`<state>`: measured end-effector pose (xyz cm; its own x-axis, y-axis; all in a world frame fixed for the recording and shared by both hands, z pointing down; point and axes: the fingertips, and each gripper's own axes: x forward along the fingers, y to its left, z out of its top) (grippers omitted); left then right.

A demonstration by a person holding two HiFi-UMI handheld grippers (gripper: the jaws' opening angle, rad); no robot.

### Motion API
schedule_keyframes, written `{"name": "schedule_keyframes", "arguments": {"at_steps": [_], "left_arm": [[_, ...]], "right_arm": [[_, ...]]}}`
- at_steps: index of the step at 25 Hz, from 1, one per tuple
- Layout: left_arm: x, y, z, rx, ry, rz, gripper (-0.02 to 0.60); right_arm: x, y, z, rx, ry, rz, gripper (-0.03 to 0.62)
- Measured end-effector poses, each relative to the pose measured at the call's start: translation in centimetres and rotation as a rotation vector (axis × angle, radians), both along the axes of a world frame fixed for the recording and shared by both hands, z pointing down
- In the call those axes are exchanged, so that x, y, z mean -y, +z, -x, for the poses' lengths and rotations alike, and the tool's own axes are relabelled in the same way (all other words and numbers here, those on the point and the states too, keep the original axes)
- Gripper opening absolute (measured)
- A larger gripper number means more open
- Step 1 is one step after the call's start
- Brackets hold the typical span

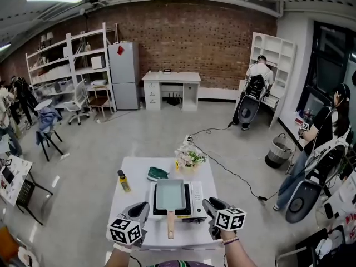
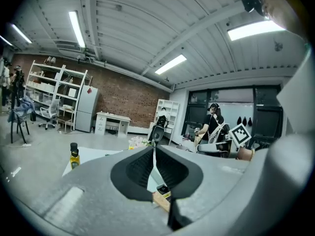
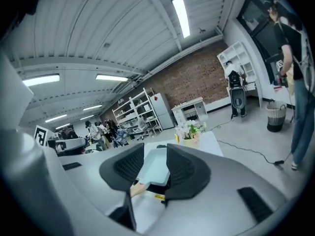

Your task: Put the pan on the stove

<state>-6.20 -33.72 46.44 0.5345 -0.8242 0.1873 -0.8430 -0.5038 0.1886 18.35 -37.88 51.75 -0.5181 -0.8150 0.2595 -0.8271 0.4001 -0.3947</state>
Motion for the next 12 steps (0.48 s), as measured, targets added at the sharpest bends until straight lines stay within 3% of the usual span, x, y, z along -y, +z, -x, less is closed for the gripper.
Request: {"name": "schedule_keyframes", "arguments": {"at_steps": [5,12], "left_arm": [[-0.4,-2.6,-0.7,0.010,-0.043,-0.088,0.020],[-0.3,-6.1,-0.2,0.031,-0.099,-0.185,0.020]], "right_arm": [[0.1,-4.3,0.2,-0.079,0.028,-0.135,0.086],[0.2,-7.7,1.8,-0.119,-0.015,-0.214,0.071]]}}
